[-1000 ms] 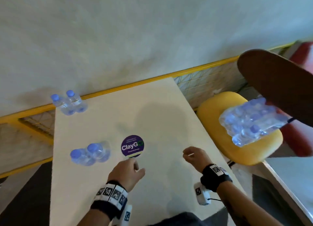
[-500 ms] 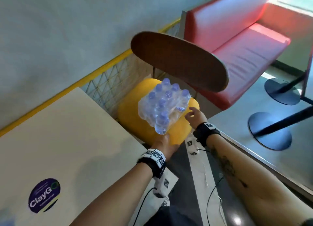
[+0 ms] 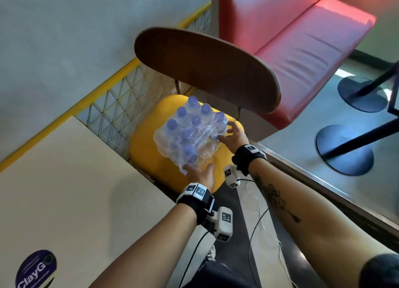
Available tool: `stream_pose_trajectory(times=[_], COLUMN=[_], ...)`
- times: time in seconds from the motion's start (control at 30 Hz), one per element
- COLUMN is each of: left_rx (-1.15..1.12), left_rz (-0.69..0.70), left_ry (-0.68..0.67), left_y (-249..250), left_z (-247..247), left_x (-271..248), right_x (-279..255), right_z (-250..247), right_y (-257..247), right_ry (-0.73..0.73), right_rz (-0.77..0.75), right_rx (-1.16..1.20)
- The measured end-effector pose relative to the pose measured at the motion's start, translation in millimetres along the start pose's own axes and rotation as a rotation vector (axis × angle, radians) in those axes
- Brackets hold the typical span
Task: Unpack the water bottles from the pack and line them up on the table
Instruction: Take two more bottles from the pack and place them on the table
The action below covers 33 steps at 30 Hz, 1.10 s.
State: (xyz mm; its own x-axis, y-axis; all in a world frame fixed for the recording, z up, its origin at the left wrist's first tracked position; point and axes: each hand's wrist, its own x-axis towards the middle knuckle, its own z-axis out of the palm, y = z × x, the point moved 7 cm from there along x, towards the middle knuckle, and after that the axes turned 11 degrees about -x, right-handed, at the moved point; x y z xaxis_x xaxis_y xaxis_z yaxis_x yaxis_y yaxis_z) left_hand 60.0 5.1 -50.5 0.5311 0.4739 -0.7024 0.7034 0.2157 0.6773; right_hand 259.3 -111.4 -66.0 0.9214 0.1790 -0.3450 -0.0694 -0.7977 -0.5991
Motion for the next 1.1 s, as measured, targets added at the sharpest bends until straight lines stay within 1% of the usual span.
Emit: stream_pose_trajectory(times=[0.1,0.17,0.2,0.23,0.3,0.4,0.5,0.57,0.63,0.7,0.8,0.9,0.97,1.03,1.1], left_rx=[-0.049,-0.124,-0.147,-0.125,-0.034,-0.026,0.051,0.092,0.127,0.189,0.18,0.171,0.208,0.21,0.209], left_rz=[-0.002,-0.009,0.013,0.042,0.025,-0.022,-0.015,0.049,0.128,0.19,0.187,0.207,0.221,0.209,0.241], left_ry=[0.116,0.147,0.158,0.177,0.197,0.224,0.204,0.196,0.181,0.163,0.122,0.099,0.095,0.068,0.057], left_y=[-1,0,2,-1,-8,11,25,27,26,25,21,18,21,27,33], left_z=[-5,-10,-12,-13,-16,-26,-30,-32,-33,-33,-32,-28,-25,-21,-17], left_x=[17,26,32,44,59,48,41,36,32,27,27,33,37,39,43], right_x=[14,16,17,19,21,21,16,11,6,-2,-13,-22,-27,-36,-48], right_z=[8,12,13,14,11,3,-3,-5,-5,-5,-2,1,8,14,16], right_y=[5,0,-2,-3,-6,-11,-18,-25,-28,-19,-3,-5,-9,-11,-14], right_ry=[-0.009,-0.061,-0.085,-0.103,-0.115,-0.076,-0.036,-0.045,-0.072,-0.084,-0.096,-0.149,-0.18,-0.175,-0.17], right_rz=[0.019,0.007,0.003,-0.006,-0.024,-0.097,-0.201,-0.255,-0.278,-0.254,-0.218,-0.223,-0.226,-0.242,-0.257], right_rx=[0.049,0.009,-0.014,-0.023,-0.047,-0.128,-0.21,-0.271,-0.314,-0.286,-0.226,-0.244,-0.272,-0.27,-0.24])
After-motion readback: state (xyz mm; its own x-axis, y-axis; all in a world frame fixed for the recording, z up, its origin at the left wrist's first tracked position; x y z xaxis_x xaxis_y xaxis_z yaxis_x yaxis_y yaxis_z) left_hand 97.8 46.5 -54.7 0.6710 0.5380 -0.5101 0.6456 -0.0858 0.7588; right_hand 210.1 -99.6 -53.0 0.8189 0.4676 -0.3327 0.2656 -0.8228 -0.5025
